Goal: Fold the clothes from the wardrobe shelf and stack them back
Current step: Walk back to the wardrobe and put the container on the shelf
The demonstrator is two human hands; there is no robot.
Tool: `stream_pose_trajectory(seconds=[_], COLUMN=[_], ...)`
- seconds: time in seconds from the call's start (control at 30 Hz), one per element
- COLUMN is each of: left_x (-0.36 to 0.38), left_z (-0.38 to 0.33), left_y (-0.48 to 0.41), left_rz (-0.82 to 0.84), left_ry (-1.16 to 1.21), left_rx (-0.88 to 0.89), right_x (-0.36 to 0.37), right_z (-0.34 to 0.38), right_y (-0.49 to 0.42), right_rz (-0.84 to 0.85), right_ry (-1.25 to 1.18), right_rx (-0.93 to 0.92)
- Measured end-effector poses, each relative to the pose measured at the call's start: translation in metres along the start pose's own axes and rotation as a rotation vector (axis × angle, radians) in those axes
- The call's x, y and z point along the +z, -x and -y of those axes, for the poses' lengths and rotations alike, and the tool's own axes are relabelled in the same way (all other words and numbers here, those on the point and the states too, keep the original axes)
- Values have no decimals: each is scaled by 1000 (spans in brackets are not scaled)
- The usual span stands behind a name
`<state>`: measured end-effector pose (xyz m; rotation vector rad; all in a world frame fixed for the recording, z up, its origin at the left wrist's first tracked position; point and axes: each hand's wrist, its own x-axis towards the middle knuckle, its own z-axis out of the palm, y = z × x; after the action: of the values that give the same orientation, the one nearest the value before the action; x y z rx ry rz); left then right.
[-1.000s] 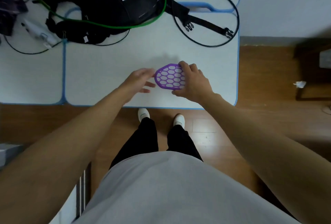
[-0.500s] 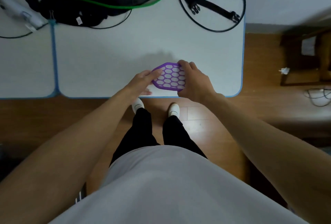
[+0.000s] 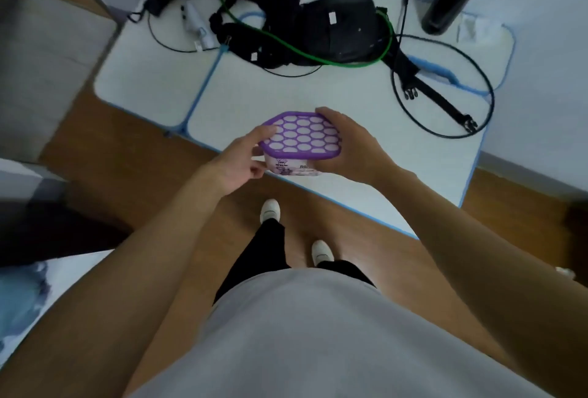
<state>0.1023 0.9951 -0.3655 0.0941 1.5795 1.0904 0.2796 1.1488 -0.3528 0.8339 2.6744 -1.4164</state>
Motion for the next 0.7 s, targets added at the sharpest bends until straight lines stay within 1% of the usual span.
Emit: stream_pose_trajectory(seconds=[0.03,0.1,0.13,0.2,0.3,0.37,0.47,0.6,0.7], left_x=[0,1,0,-4,-11,-17,-31,-53,-70], left_z=[3,11,16,25,42,52,68,89,105], left_y=[11,33,44,65,102,128,167,212,248], left_rz=[-30,-85,-114,-170,-229,-288,-433,-571,-672], left_ry=[36,112,162,259,349,383,428,507,580], left_rx=[18,31,31,36,67,114,174,280,339], right_x=[-5,-12,-13,-8,12,29,54,92,121], right_z=[4,8,12,19,38,55,89,133,170], right_y=[1,5,5,3,-1,-1,5,11,21], right_rz=[18,104,164,289,405,460,537,599,635], right_ry=[-46,-254,-379,-489,-534,-591,-624,-640,-656], right_rx=[-42,-60,-27,62,161,188,142,83,101])
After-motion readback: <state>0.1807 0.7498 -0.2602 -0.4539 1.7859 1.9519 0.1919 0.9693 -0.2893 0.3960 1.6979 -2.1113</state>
